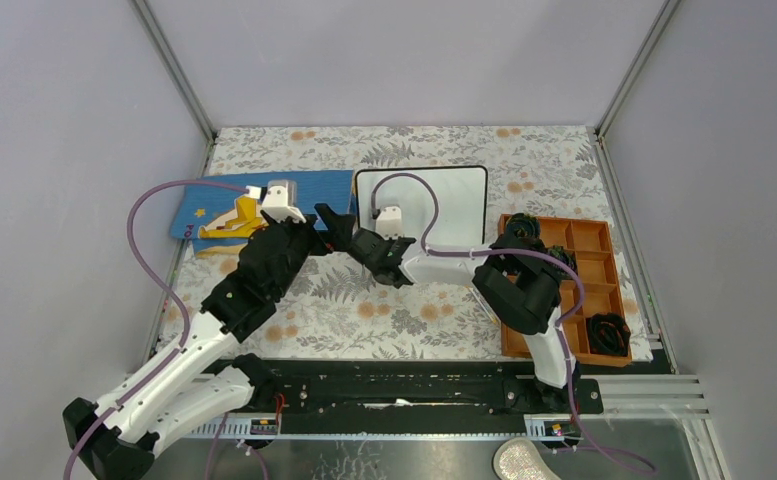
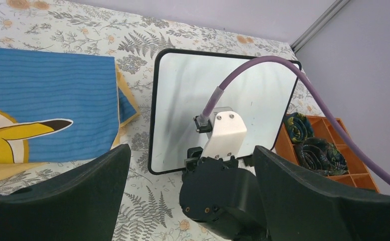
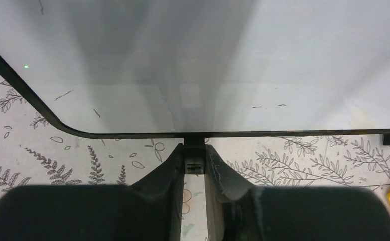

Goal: Write a sentence on the whiteboard
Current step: Move the whiteboard to the center of the board.

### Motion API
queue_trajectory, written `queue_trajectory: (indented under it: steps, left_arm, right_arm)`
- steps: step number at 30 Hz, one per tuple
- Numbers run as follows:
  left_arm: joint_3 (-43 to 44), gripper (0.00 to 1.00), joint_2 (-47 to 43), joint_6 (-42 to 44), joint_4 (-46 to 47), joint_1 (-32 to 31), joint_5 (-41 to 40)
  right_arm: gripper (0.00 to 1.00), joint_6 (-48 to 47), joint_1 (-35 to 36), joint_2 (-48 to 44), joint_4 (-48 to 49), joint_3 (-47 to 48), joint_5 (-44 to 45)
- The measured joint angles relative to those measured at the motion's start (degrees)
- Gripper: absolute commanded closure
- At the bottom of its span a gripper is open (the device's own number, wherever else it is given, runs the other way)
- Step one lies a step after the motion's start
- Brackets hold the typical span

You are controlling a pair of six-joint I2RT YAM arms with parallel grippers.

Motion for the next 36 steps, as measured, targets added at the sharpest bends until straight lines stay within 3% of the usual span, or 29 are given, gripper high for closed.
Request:
queue_trajectory:
  steps: [5,11,20,24,30,36]
  left_arm:
    - [-0.2,0.01,-0.5,0.0,0.0,-0.2,-0.6]
    - [-0.3,0.01,-0.6,0.0,0.0,-0.3,-1.2]
    - [-0.4,0.01,-0.7,0.0,0.0,-0.3,-1.5]
    - [-0.4,0.01,-0.7,0.0,0.0,-0.3,-1.7]
    - [-0.4,0.01,-1.0,0.2,0.0,-0.3,-2.3]
    - [-0.6,0.01,-1.6,0.9,0.0,-0.3,-3.1]
  right_arm:
    - [0.86,0.2,0.7,1.3,-0.5,1.2,0.2]
    - [0.57,0.2,1.0,2.0,-0.8,1.8,0.4]
    - [0.43,0.2,1.5,2.1,-0.6,1.8,0.1]
    - [0.30,-0.3,1.9,1.2,0.7,0.4,-0.2]
    - [0.20,-1.8,4.7,-7.0,2.7,-8.6,-2.1]
    - [0.17,-3.7,6.1,-24.3,5.8,-21.2,-3.5]
